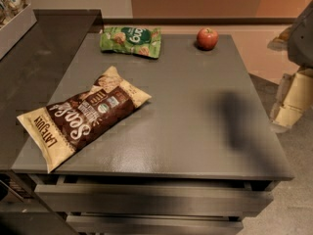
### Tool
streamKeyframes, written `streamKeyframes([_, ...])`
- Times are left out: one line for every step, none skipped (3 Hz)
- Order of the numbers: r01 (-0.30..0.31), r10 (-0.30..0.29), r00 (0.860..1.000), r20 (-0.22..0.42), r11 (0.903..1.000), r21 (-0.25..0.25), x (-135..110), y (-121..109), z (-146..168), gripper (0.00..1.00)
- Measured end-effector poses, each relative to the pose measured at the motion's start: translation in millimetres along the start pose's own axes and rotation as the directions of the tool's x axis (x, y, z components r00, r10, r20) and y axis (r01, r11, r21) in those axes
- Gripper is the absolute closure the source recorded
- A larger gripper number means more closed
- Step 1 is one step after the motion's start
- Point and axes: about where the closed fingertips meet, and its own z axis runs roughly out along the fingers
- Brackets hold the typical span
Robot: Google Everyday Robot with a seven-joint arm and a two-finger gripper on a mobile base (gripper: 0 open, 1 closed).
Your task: Pick brown chip bag
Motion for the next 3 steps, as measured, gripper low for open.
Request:
streamKeyframes([0.000, 0.000, 1.000, 0.000, 1.0000, 0.000, -0.1, 0.0, -0.1, 0.00])
streamKeyframes([0.014, -0.014, 0.999, 0.028, 0.9998, -0.015, -8.1, -3.0, -2.0, 0.00])
streamKeyframes([0.083, -0.081, 0.993, 0.088, 0.9963, -0.022, -41.2, -10.1, 3.4, 0.00])
